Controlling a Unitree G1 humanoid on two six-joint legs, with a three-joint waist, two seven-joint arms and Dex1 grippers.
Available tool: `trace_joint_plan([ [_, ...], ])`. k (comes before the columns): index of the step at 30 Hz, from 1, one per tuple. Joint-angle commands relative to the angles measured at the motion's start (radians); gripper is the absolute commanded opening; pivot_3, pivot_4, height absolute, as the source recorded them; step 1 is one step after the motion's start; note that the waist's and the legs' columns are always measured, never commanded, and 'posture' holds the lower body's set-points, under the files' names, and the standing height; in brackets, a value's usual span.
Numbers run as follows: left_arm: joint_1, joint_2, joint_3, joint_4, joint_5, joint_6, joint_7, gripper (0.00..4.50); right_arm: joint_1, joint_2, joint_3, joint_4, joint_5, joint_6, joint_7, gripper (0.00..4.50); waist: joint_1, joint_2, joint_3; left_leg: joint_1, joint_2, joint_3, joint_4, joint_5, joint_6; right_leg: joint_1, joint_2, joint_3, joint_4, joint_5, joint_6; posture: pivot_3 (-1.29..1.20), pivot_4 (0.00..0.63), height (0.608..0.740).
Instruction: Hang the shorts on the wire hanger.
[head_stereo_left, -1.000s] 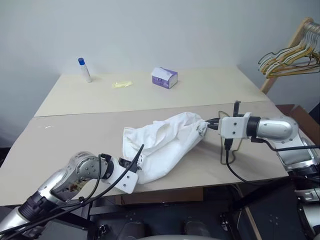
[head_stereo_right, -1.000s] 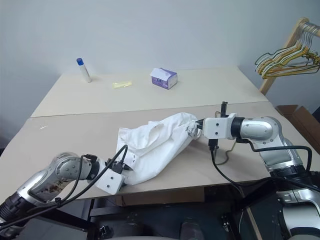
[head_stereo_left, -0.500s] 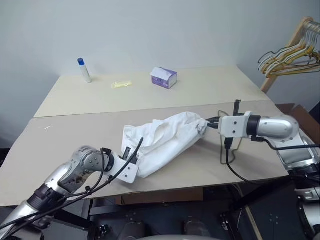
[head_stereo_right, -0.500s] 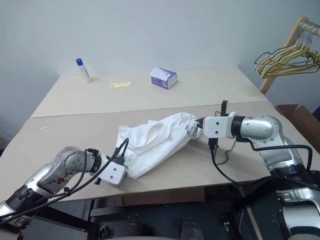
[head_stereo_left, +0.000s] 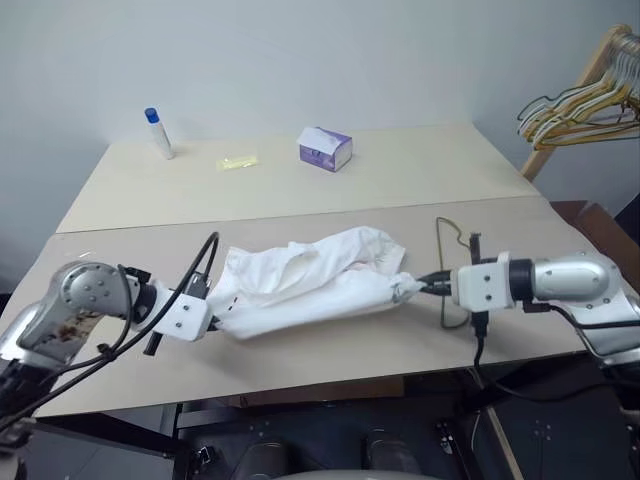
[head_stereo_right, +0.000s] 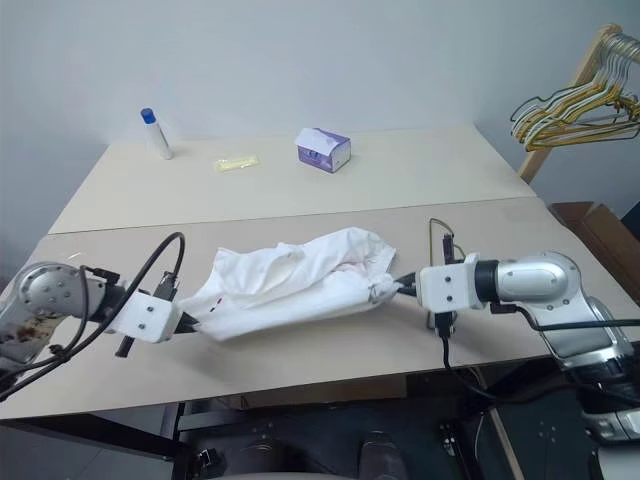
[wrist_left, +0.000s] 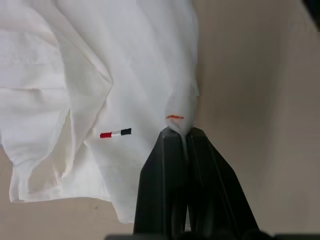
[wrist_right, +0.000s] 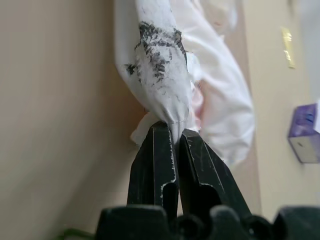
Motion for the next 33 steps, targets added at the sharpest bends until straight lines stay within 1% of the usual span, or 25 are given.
trace_joint_plan([
  [1,0.036,0.04,0.089,-0.078,-0.101,0.041,-0.031,0.02,0.007,-0.031,-0.06,-0.043,0.049,0.01,0.033,0.0,0.001,-0.001,0.0,0.0,0.0,0.0,0.0,0.0,0.0,0.0,0.0,0.0,0.0,0.0,0.0,0.04,0.0,0.74],
  [3,0.022,0.013,0.096,-0.074,-0.112,0.059,-0.012,0.02,-0.016,-0.014,-0.053,-0.016,0.028,0.0,0.022,0.0,0.004,-0.001,0.0,0.001,0.0,0.001,0.0,0.0,0.0,0.001,0.0,0.0,0.0,0.0,0.0,0.05,0.0,0.74],
  [6,-0.114,-0.099,0.074,0.028,-0.04,0.06,0.096,0.02,-0.126,0.052,-0.029,0.064,-0.022,0.018,-0.029,0.0,0.009,-0.001,0.0,0.003,-0.001,0.002,0.001,0.003,-0.004,0.003,0.001,-0.001,0.001,-0.001,0.0,0.05,0.0,0.74],
  [9,-0.313,-0.216,0.047,0.171,0.057,0.126,0.225,0.02,-0.28,0.143,-0.008,0.206,-0.103,0.021,-0.118,0.0,0.009,-0.003,0.0,0.003,-0.001,0.004,0.002,0.006,-0.006,0.004,0.003,-0.003,0.002,0.001,0.004,0.06,0.0,0.74],
  [10,-0.404,-0.26,0.037,0.24,0.112,0.15,0.3,0.02,-0.351,0.176,0.004,0.282,-0.158,0.013,-0.177,0.0,0.008,-0.003,-0.001,0.003,-0.002,0.004,0.003,0.006,-0.006,0.005,0.003,-0.003,0.002,0.005,0.0,0.06,0.0,0.74],
  [11,-0.481,-0.297,0.027,0.303,0.164,0.167,0.371,0.02,-0.41,0.203,0.013,0.353,-0.207,-0.002,-0.229,0.0,0.008,-0.004,-0.001,0.002,-0.002,0.003,0.003,0.007,-0.007,0.004,0.004,-0.003,0.001,0.007,0.0,0.06,0.0,0.74],
  [12,-0.611,-0.346,0.02,0.422,0.235,0.188,0.51,0.02,-0.513,0.243,0.025,0.464,-0.284,0.004,-0.35,0.0,0.007,-0.004,-0.001,0.0,-0.003,0.003,0.003,0.007,-0.007,0.003,0.003,-0.003,0.0,0.008,0.0,0.06,0.0,0.74],
  [14,-0.795,-0.407,0.011,0.611,0.334,0.2,0.719,0.02,-0.658,0.299,0.037,0.628,-0.388,0.005,-0.539,0.0,0.007,-0.004,-0.001,-0.001,-0.004,0.003,0.003,0.008,-0.008,0.002,0.003,-0.003,0.0,0.009,0.0,0.06,0.0,0.74],
  [15,-0.9,-0.426,0.005,0.729,0.385,0.168,0.862,0.02,-0.74,0.329,0.037,0.716,-0.439,0.005,-0.679,0.0,0.006,-0.004,-0.001,-0.003,-0.004,0.003,0.001,0.009,-0.009,0.0,0.003,-0.003,-0.001,0.009,0.001,0.07,0.0,0.74],
  [16,-0.966,-0.437,-0.003,0.815,0.419,0.134,0.956,0.02,-0.792,0.347,0.037,0.78,-0.471,-0.006,-0.772,0.0,0.004,-0.004,-0.001,-0.003,-0.005,0.002,0.001,0.01,-0.011,0.0,0.002,-0.003,-0.001,0.009,0.001,0.07,0.0,0.74],
  [17,-1.052,-0.446,-0.004,0.911,0.457,0.094,1.111,0.02,-0.86,0.373,0.019,0.851,-0.487,-0.031,-0.899,0.0,0.002,-0.004,-0.001,-0.006,-0.005,0.002,-0.002,0.013,-0.016,-0.003,0.002,-0.003,0.0,0.009,0.001,0.07,0.0,0.74],
  [18,-1.107,-0.452,-0.006,0.98,0.482,0.06,1.214,0.02,-0.903,0.389,0.008,0.903,-0.495,-0.055,-0.983,0.0,0.001,-0.004,-0.001,-0.007,-0.005,0.002,-0.004,0.013,-0.017,-0.004,0.002,-0.003,-0.001,0.009,0.001,0.07,0.0,0.74],
  [20,-1.198,-0.459,0.002,1.08,0.5,0.005,1.37,0.02,-0.971,0.405,-0.006,0.99,-0.513,-0.123,-1.142,0.0,0.001,-0.005,-0.001,-0.01,-0.005,0.001,-0.009,0.013,-0.019,-0.01,0.002,-0.003,-0.002,0.007,0.002,0.07,0.0,0.74],
  [22,-1.249,-0.45,-0.007,1.129,0.527,-0.086,1.476,0.02,-1.012,0.403,-0.002,1.054,-0.537,-0.204,-1.264,0.0,0.001,-0.005,-0.001,-0.014,-0.007,0.001,-0.017,0.013,-0.02,-0.017,0.0,-0.003,-0.003,0.007,0.002,0.07,0.0,0.74],
  [24,-1.258,-0.451,-0.001,1.15,0.523,-0.149,1.507,0.02,-1.016,0.394,0.016,1.099,-0.557,-0.279,-1.32,0.0,0.001,-0.004,-0.001,-0.015,-0.007,0.003,-0.019,0.013,-0.021,-0.019,0.0,-0.007,-0.003,0.007,0.002,0.08,0.0,0.74],
  [26,-1.225,-0.45,-0.006,1.148,0.508,-0.222,1.454,0.02,-1.0,0.385,0.04,1.137,-0.569,-0.329,-1.303,0.0,0.001,-0.004,-0.001,-0.016,-0.007,0.003,-0.021,0.013,-0.021,-0.018,-0.001,-0.01,-0.008,0.007,0.002,0.08,0.0,0.74],
  [27,-1.181,-0.445,-0.016,1.126,0.5,-0.267,1.404,0.02,-0.975,0.375,0.059,1.148,-0.579,-0.369,-1.28,0.0,0.0,-0.004,-0.001,-0.018,-0.007,0.003,-0.02,0.013,-0.021,-0.016,-0.001,-0.012,-0.016,0.007,0.002,0.08,0.0,0.74],
  [28,-1.123,-0.436,-0.024,1.088,0.482,-0.322,1.335,0.02,-0.944,0.363,0.077,1.155,-0.589,-0.414,-1.256,0.0,0.0,-0.004,-0.002,-0.019,-0.007,0.004,-0.02,0.013,-0.021,-0.015,-0.001,-0.013,-0.018,0.007,0.002,0.08,0.0,0.74],
  [30,-0.999,-0.413,-0.03,0.993,0.444,-0.4,1.221,0.02,-0.879,0.345,0.096,1.159,-0.581,-0.491,-1.191,0.0,-0.006,-0.004,-0.002,-0.013,-0.007,0.004,-0.019,0.013,-0.021,-0.008,-0.001,-0.014,-0.019,0.007,0.003,0.08,0.0,0.74],
  [31,-0.96,-0.405,-0.025,0.956,0.426,-0.414,1.18,0.02,-0.862,0.34,0.099,1.16,-0.574,-0.511,-1.166,0.0,-0.01,-0.004,-0.002,-0.009,-0.006,0.004,-0.02,0.013,-0.021,-0.004,-0.001,-0.014,-0.019,0.007,0.003,0.08,0.0,0.74],
  [32,-0.893,-0.399,-0.013,0.891,0.377,-0.41,1.109,0.02,-0.833,0.329,0.108,1.156,-0.571,-0.547,-1.132,0.0,-0.016,-0.003,-0.002,-0.006,-0.006,0.004,-0.019,0.013,-0.021,-0.001,-0.001,-0.014,-0.018,0.007,0.003,0.08,0.0,0.74],
  [33,-0.818,-0.383,-0.01,0.819,0.332,-0.412,1.03,0.02,-0.801,0.318,0.117,1.153,-0.563,-0.585,-1.085,0.0,-0.021,-0.003,-0.002,-0.007,-0.006,0.004,-0.018,0.013,-0.021,-0.001,-0.001,-0.014,-0.018,0.007,0.003,0.08,0.0,0.74],
])
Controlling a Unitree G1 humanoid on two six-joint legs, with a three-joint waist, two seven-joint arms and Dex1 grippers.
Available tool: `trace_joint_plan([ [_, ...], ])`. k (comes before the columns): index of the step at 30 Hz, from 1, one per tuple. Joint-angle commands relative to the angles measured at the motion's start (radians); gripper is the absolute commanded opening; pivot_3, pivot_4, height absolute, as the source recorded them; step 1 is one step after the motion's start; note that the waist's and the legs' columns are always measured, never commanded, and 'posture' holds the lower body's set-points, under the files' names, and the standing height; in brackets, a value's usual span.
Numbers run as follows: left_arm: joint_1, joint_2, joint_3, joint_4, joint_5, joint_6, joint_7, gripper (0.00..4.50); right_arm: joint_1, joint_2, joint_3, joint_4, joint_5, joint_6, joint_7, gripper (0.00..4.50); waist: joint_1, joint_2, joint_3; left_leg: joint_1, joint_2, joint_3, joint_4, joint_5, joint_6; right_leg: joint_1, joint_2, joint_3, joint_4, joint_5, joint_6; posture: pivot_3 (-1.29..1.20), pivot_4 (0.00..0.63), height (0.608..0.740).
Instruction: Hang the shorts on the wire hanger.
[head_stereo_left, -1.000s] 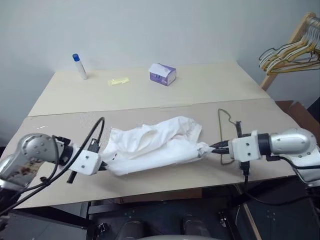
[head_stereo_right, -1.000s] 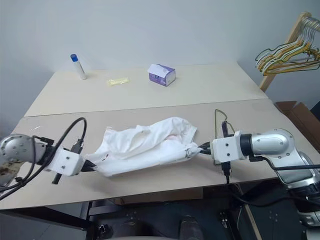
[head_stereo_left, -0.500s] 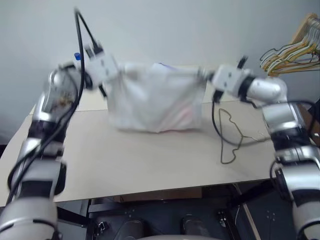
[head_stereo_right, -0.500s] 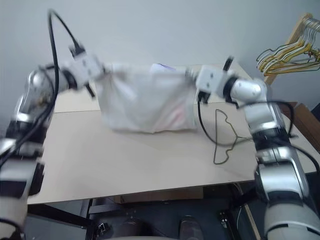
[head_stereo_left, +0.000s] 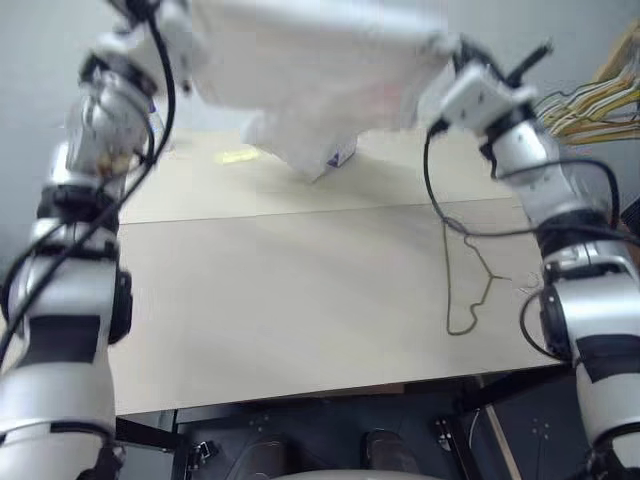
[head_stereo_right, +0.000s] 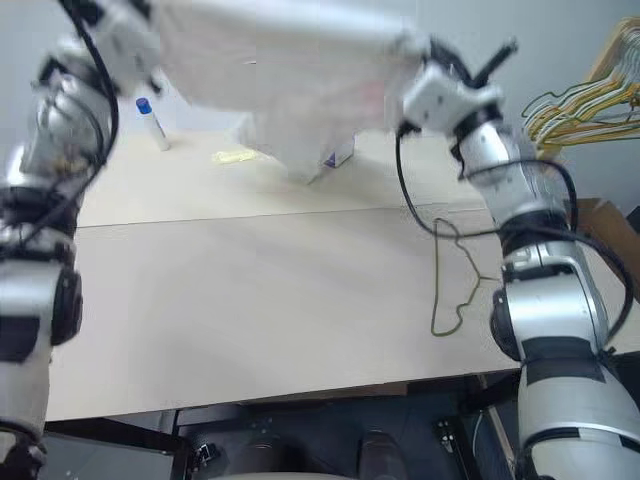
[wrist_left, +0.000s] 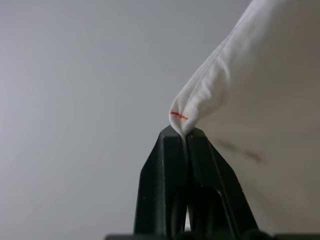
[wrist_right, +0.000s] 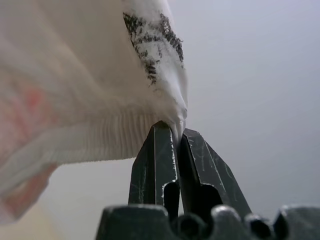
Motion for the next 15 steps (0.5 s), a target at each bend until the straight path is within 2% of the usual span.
trace_joint_plan([
  [1,0.158,0.05,0.016,-0.25,-0.16,-0.036,-0.24,0.02,0.05,-0.04,0.013,-0.029,0.039,-0.136,0.133,0.0,-0.009,0.0,0.0,0.0,0.0,0.0,0.001,0.001,0.0,0.0,0.0,0.0,0.001,0.001,0.0,0.09,0.0,0.74],
  [4,0.35,0.108,0.03,-0.474,-0.278,0.025,-0.42,0.02,0.127,-0.056,0.023,-0.04,0.072,-0.198,0.248,0.0,-0.033,0.0,0.0,0.001,0.001,0.0,0.002,0.001,0.0,0.0,0.0,0.002,0.003,0.002,-0.001,0.09,0.0,0.74],
  [8,0.602,0.236,0.046,-0.76,-0.428,0.161,-0.646,0.02,0.234,-0.096,0.062,-0.078,0.059,-0.279,0.367,0.0,-0.041,0.0,0.0,0.006,0.002,-0.002,0.002,0.0,0.002,0.002,0.001,0.007,0.007,0.001,-0.001,0.1,0.0,0.74],
  [11,0.751,0.345,0.059,-0.889,-0.481,0.218,-0.783,0.02,0.294,-0.118,0.078,-0.114,0.036,-0.31,0.392,0.0,-0.039,0.0,0.0,0.009,0.002,-0.002,0.003,-0.006,0.012,0.001,0.001,0.012,0.011,0.001,-0.001,0.1,0.0,0.74],
  [15,0.915,0.447,0.095,-1.016,-0.523,0.292,-0.886,0.02,0.37,-0.147,0.094,-0.182,-0.003,-0.329,0.386,0.0,-0.028,-0.001,0.0,0.012,0.002,-0.001,0.005,-0.008,0.014,0.002,-0.001,0.013,0.015,0.001,-0.001,0.09,0.0,0.74],
])
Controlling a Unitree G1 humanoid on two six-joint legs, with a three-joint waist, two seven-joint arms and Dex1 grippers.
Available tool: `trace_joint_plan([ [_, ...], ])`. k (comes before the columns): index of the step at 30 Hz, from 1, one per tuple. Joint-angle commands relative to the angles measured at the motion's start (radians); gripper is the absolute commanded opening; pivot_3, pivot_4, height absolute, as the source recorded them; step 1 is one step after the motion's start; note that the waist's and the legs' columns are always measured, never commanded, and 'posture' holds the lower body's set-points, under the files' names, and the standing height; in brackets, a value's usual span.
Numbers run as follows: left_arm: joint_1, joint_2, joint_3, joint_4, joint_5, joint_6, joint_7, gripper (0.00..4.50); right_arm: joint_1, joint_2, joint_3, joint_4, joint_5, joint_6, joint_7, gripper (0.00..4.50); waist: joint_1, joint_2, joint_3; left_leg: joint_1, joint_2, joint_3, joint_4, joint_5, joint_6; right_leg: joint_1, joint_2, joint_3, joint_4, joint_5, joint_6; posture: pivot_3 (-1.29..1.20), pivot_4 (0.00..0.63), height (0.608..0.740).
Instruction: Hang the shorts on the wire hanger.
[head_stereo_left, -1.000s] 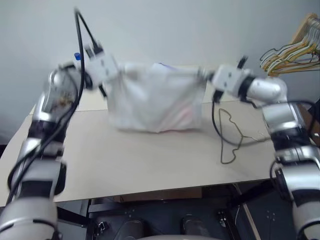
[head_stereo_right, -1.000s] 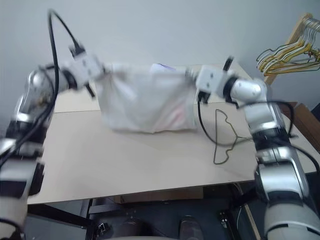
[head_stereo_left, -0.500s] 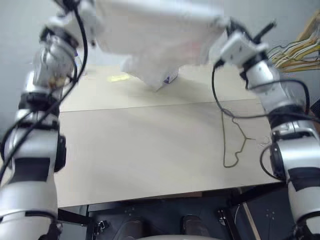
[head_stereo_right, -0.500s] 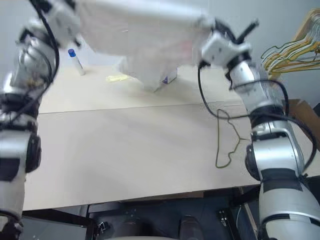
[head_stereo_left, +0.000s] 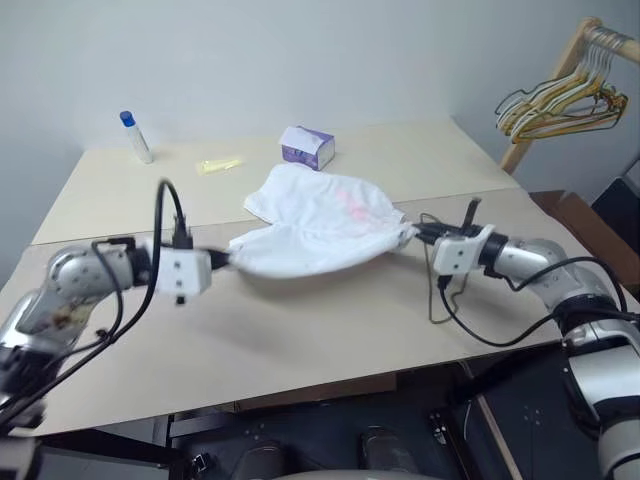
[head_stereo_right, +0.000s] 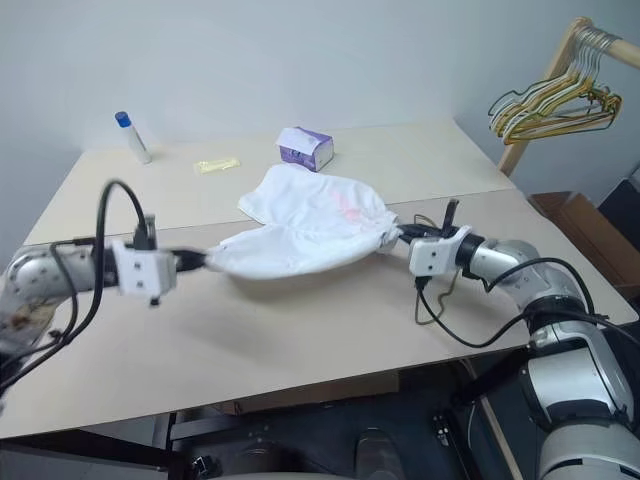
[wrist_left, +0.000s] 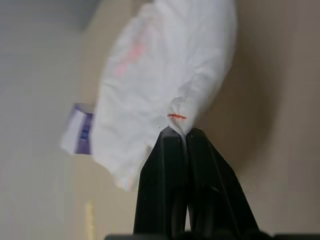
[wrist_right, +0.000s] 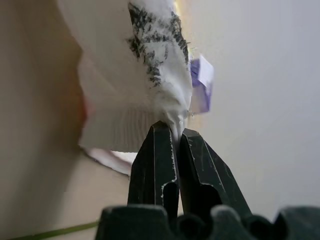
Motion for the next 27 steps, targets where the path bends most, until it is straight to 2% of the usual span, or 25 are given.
trace_joint_plan([
  [1,0.078,0.063,0.064,-0.124,-0.055,0.073,-0.079,0.02,0.032,-0.03,-0.01,-0.086,-0.026,-0.024,-0.018,0.0,0.009,0.0,0.0,0.001,0.0,0.0,0.001,0.0,0.001,0.0,0.0,0.0,0.001,0.0,0.0,0.09,0.0,0.74],
  [6,0.248,0.138,0.114,-0.267,-0.13,0.165,-0.193,0.02,0.126,-0.054,-0.014,-0.183,-0.076,-0.013,-0.033,0.0,0.021,-0.001,0.001,0.008,0.001,0.002,0.001,0.002,0.002,0.005,0.0,0.001,0.003,-0.001,-0.003,0.07,0.018,0.74],
  [10,0.381,0.176,0.149,-0.377,-0.159,0.187,-0.264,0.02,0.197,-0.081,-0.018,-0.254,-0.108,-0.008,-0.039,0.0,0.024,-0.002,0.002,0.008,0.001,0.004,0.0,0.002,0.002,0.003,0.0,0.003,0.002,-0.002,-0.003,0.06,0.027,0.74],
  [17,0.487,0.137,0.187,-0.533,-0.218,0.292,-0.263,0.02,0.294,-0.116,-0.039,-0.37,-0.126,0.013,-0.052,0.0,0.025,-0.004,0.004,0.01,0.001,0.005,0.0,0.002,0.002,0.005,0.001,0.004,0.003,-0.008,-0.01,0.04,0.04,0.74],
  [22,0.501,0.122,0.185,-0.548,-0.175,0.321,-0.26,0.02,0.368,-0.152,-0.044,-0.453,-0.111,0.011,-0.041,0.0,0.027,-0.007,0.008,0.011,0.002,0.005,0.0,0.002,0.002,0.005,0.001,0.004,0.003,-0.008,-0.01,0.05,0.048,0.74],
  [23,0.499,0.117,0.186,-0.549,-0.176,0.331,-0.258,0.51,0.383,-0.159,-0.046,-0.47,-0.105,0.012,-0.038,0.31,0.027,-0.008,0.009,0.011,0.002,0.005,0.0,0.002,0.002,0.005,0.001,0.004,0.003,-0.008,-0.01,0.05,0.048,0.74],
  [27,0.479,0.091,0.224,-0.552,-0.259,0.402,-0.262,1.68,0.443,-0.182,-0.055,-0.539,-0.068,0.03,-0.013,1.65,0.028,-0.013,0.013,0.011,0.002,0.005,0.0,0.002,0.002,0.005,0.001,0.004,0.003,-0.008,-0.01,0.06,0.053,0.74],
])
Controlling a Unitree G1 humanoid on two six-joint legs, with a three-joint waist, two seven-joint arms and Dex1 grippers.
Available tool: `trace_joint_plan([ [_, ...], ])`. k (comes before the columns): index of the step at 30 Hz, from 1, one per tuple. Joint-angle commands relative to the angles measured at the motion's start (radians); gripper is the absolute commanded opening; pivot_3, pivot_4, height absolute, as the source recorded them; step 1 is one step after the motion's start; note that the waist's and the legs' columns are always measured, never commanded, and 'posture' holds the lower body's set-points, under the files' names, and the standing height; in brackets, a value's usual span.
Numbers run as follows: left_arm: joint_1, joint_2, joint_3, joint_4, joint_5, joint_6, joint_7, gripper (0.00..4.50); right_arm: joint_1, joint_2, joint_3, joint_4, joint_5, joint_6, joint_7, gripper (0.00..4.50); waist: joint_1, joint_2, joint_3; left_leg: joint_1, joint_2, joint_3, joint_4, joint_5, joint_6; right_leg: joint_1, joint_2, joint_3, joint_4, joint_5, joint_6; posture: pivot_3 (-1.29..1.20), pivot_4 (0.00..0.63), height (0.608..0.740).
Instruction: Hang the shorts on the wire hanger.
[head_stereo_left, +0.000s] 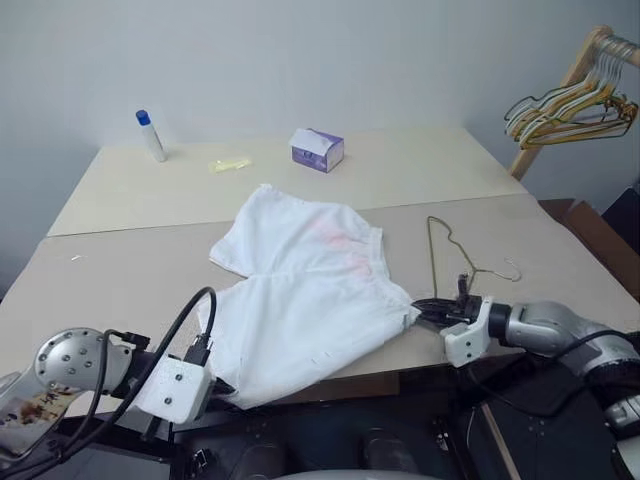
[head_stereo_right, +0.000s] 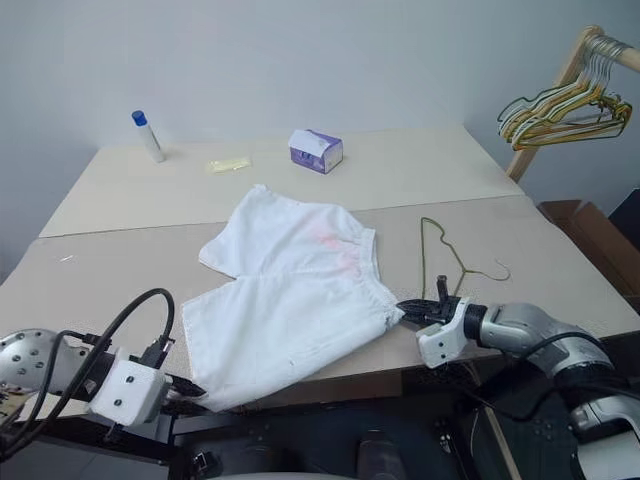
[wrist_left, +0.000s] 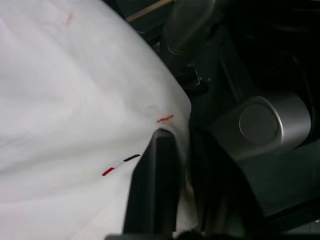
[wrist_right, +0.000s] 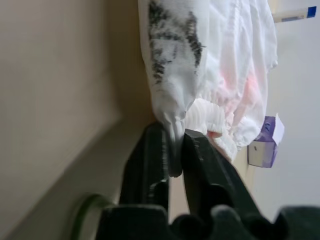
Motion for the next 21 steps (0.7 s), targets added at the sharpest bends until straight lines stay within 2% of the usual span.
trace_joint_plan([
  [1,-0.033,-0.024,0.081,-0.019,-0.125,0.103,0.005,2.02,0.03,-0.032,-0.051,-0.083,0.053,0.026,0.017,2.02,0.0,-0.002,0.002,0.0,0.0,0.0,0.0,0.0,0.0,0.0,0.0,0.0,0.0,0.0,0.0,0.06,0.055,0.74],
  [4,-0.077,-0.05,0.161,0.001,-0.264,0.237,0.022,3.02,0.081,-0.053,-0.079,-0.131,0.096,0.066,0.038,3.11,0.001,-0.004,0.004,0.0,0.002,-0.001,0.0,0.0,0.0,-0.001,0.0,0.0,0.0,0.0,0.0,0.07,0.057,0.74],
  [8,-0.08,-0.059,0.33,0.063,-0.36,0.298,-0.043,4.34,0.173,-0.084,-0.147,-0.181,0.206,0.141,0.073,4.49,0.002,-0.004,0.006,0.0,0.002,-0.001,-0.001,0.0,0.0,-0.001,0.0,0.0,0.0,-0.003,0.004,0.08,0.061,0.74],
  [10,-0.103,-0.079,0.346,0.078,-0.382,0.317,-0.041,4.43,0.217,-0.092,-0.175,-0.199,0.29,0.172,0.103,4.5,0.003,-0.005,0.007,0.0,0.002,-0.001,-0.002,0.0,0.0,-0.001,0.0,-0.001,0.0,-0.004,0.004,0.08,0.062,0.74],
  [12,-0.148,-0.099,0.334,0.104,-0.377,0.318,-0.035,4.43,0.294,-0.099,-0.221,-0.25,0.448,0.268,0.166,4.5,0.005,-0.005,0.008,0.0,0.002,-0.001,-0.002,0.0,0.0,0.0,0.0,-0.001,0.0,-0.004,0.005,0.07,0.063,0.74],
  [13,-0.178,-0.11,0.32,0.113,-0.381,0.328,-0.028,4.43,0.337,-0.086,-0.256,-0.309,0.557,0.38,0.195,4.5,0.006,-0.006,0.008,0.0,0.002,-0.001,-0.002,0.0,0.0,0.0,0.0,-0.001,0.0,-0.004,0.005,0.07,0.063,0.74],
  [16,-0.261,-0.151,0.27,0.115,-0.387,0.367,0.015,4.43,0.394,-0.054,-0.337,-0.458,0.749,0.73,0.219,4.5,0.011,-0.007,0.009,0.001,0.004,-0.002,-0.002,0.0,0.0,0.002,0.0,-0.001,0.0,-0.003,0.003,0.05,0.064,0.74],
  [18,-0.308,-0.18,0.239,0.113,-0.384,0.393,0.045,4.43,0.398,-0.048,-0.368,-0.526,0.785,0.924,0.217,4.5,0.009,-0.006,0.009,0.002,0.005,-0.002,-0.001,0.0,0.0,0.005,0.001,-0.001,-0.001,-0.003,0.002,0.04,0.063,0.74],
  [21,-0.425,-0.259,0.163,0.117,-0.415,0.463,0.095,4.43,0.342,-0.028,-0.36,-0.619,0.797,1.342,0.159,4.5,0.009,-0.006,0.009,0.003,0.005,-0.003,-0.001,0.0,0.0,0.006,0.001,-0.002,-0.001,-0.002,0.002,0.01,0.055,0.74],
])
